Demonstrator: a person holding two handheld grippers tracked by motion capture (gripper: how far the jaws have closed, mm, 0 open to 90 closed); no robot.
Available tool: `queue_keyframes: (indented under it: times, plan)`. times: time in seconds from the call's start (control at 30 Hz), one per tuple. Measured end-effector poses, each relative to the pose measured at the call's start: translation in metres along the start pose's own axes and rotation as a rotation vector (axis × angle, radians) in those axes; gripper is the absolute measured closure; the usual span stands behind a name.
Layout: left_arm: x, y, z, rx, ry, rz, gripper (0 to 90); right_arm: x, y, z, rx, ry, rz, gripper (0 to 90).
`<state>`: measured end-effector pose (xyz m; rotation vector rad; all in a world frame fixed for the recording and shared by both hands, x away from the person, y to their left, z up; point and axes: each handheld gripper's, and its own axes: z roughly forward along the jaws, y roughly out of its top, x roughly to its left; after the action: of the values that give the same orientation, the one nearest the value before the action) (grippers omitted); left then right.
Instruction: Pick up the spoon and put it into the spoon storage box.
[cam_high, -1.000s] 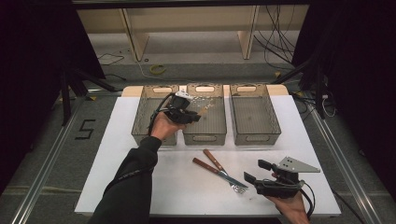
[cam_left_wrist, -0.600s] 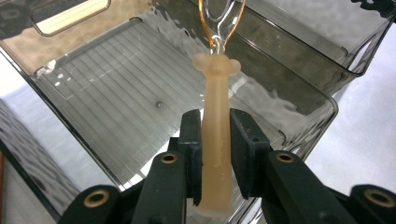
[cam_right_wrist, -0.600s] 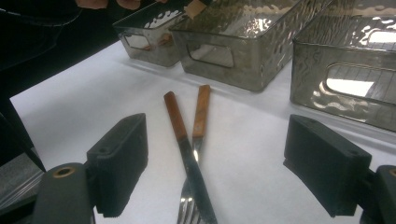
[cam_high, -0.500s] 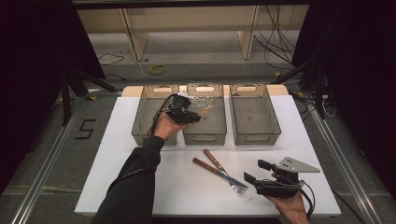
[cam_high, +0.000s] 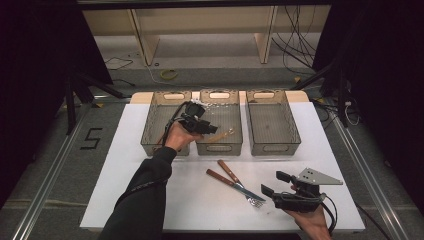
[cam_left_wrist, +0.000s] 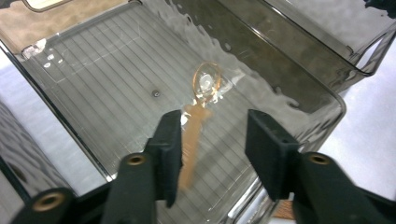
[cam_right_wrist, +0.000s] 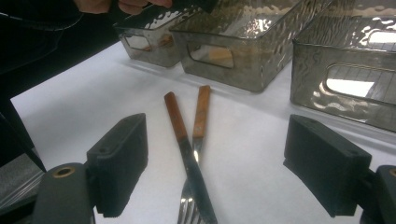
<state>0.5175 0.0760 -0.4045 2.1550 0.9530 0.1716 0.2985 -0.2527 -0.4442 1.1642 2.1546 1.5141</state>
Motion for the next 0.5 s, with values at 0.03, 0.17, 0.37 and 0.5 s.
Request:
queue_keyframes:
  times: [0.03,0.17,0.37,0.5]
  plan:
    - [-0.001,0.0,-0.002,-0.01,-0.004,-0.002,49.9,0.0,0.0,0.0,0.0,0.001,0.001,22.5]
    - [-0.004,-0.003,-0.011,-0.035,-0.028,0.0,41.4,0.0,0.001,0.0,0.002,0.004,-0.002,22.5]
    - [-0.009,-0.013,-0.028,-0.072,-0.048,0.02,33.6,0.001,0.004,0.001,0.017,0.018,-0.01,22.6]
    - [-0.009,-0.024,-0.04,-0.108,-0.06,0.011,30.3,0.003,0.008,0.003,0.035,0.032,-0.031,22.6]
